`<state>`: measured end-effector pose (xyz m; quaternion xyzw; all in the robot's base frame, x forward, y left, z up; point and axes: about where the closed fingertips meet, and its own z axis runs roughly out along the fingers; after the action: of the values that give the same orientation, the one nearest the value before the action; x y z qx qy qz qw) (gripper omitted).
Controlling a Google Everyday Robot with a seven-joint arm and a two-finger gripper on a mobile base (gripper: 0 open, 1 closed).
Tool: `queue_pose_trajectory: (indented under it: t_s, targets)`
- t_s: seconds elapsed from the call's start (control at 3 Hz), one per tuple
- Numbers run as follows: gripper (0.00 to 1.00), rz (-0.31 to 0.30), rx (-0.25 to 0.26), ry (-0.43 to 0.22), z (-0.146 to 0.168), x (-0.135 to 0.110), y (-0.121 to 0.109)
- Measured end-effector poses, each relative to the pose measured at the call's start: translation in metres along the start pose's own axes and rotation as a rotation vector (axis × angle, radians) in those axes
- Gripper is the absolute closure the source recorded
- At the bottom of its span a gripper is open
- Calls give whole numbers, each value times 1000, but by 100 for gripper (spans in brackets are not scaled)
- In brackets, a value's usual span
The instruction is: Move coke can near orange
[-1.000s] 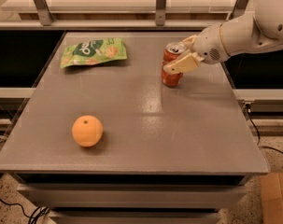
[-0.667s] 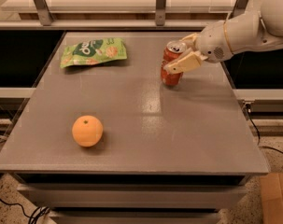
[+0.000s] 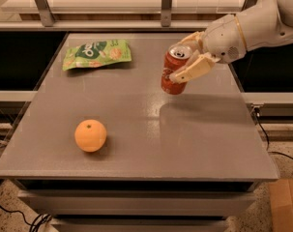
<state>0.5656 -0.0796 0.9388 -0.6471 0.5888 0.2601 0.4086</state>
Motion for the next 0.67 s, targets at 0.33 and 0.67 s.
queue_pose_trajectory:
  t_s: [0.33,0.67]
  targets:
    - [100,0,0,0,0,0,0]
    - [100,-17,-44,13,9,-4,8]
